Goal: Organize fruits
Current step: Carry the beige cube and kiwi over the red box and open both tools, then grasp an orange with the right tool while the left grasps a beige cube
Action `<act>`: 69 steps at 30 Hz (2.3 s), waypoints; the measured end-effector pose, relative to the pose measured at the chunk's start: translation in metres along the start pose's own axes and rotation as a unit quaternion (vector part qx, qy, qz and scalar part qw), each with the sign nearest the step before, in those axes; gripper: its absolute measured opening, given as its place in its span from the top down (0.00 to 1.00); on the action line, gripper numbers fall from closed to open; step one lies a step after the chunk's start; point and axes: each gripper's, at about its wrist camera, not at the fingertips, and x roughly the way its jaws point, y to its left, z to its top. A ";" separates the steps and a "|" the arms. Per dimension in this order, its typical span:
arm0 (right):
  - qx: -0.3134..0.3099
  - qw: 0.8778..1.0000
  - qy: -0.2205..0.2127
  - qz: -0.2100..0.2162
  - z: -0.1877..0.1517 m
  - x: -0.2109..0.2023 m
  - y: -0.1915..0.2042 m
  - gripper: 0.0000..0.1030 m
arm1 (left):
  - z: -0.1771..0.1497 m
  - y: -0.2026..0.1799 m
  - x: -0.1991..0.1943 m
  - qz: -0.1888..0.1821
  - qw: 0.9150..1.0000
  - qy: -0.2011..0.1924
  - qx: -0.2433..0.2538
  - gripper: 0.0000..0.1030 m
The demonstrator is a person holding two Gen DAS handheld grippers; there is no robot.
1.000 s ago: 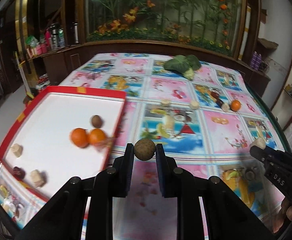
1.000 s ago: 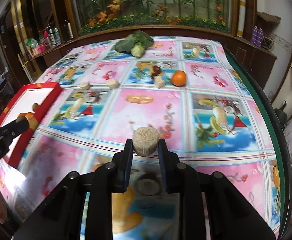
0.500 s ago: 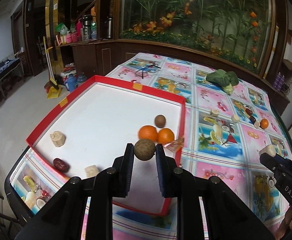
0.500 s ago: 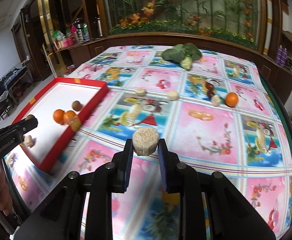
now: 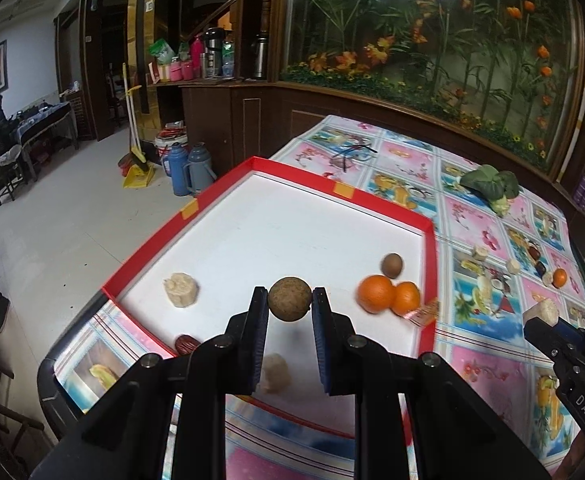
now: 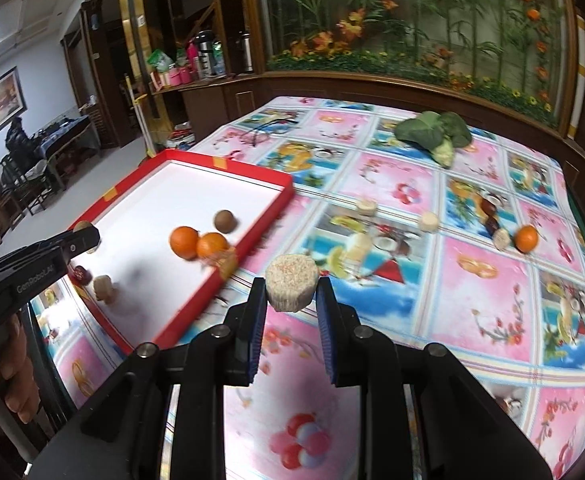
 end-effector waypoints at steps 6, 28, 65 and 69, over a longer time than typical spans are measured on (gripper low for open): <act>-0.018 0.999 0.009 0.027 0.021 0.021 0.026 0.74 | 0.018 0.026 0.020 0.024 1.000 0.009 -0.018 0.81; -0.048 0.993 0.079 0.072 0.085 0.133 0.082 0.74 | 0.047 0.048 0.082 0.077 0.995 0.067 -0.019 0.80; 0.094 0.993 0.000 -0.065 0.000 0.002 -0.113 0.12 | 0.020 0.007 0.014 0.045 0.997 -0.016 -0.055 0.21; 0.157 0.980 0.019 -0.118 -0.031 -0.012 -0.185 0.11 | 0.002 -0.055 0.012 -0.027 1.000 0.006 0.014 0.21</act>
